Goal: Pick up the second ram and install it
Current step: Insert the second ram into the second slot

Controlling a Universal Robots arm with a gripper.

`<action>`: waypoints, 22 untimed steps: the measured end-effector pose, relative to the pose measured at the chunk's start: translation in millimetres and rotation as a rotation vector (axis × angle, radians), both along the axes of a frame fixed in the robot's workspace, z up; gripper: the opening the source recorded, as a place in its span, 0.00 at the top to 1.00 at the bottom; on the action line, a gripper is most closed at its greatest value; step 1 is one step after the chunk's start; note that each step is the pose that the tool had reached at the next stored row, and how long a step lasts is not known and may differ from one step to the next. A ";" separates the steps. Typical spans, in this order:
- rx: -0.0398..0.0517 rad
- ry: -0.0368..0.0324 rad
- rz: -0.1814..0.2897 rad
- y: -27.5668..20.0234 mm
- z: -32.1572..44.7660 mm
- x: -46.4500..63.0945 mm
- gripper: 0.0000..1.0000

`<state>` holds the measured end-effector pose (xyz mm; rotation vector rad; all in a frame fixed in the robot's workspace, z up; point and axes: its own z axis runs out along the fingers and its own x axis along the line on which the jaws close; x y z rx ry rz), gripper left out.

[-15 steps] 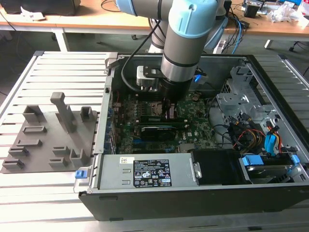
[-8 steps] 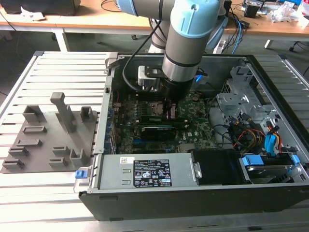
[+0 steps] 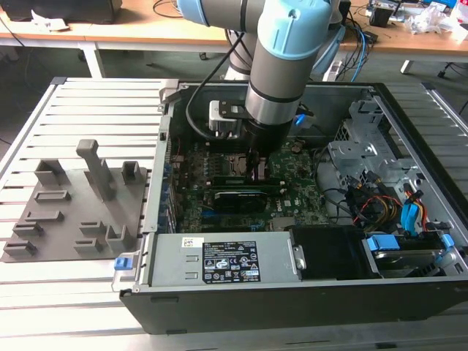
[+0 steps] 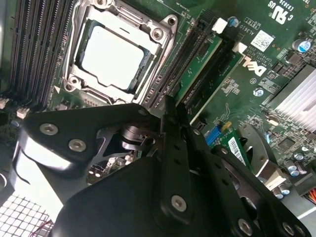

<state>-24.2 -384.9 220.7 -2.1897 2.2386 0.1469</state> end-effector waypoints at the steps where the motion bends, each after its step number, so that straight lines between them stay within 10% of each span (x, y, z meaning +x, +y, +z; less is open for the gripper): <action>1: 0.0000 0.0000 0.000 0.0 -0.4 0.0 0.86; 11: 0.0001 -0.0001 0.000 0.1 -2.4 0.0 0.79; 15: -0.0143 -0.0001 0.000 4.2 28.9 0.0 0.79; 22: -0.0255 -0.0004 0.000 8.0 51.8 0.0 0.89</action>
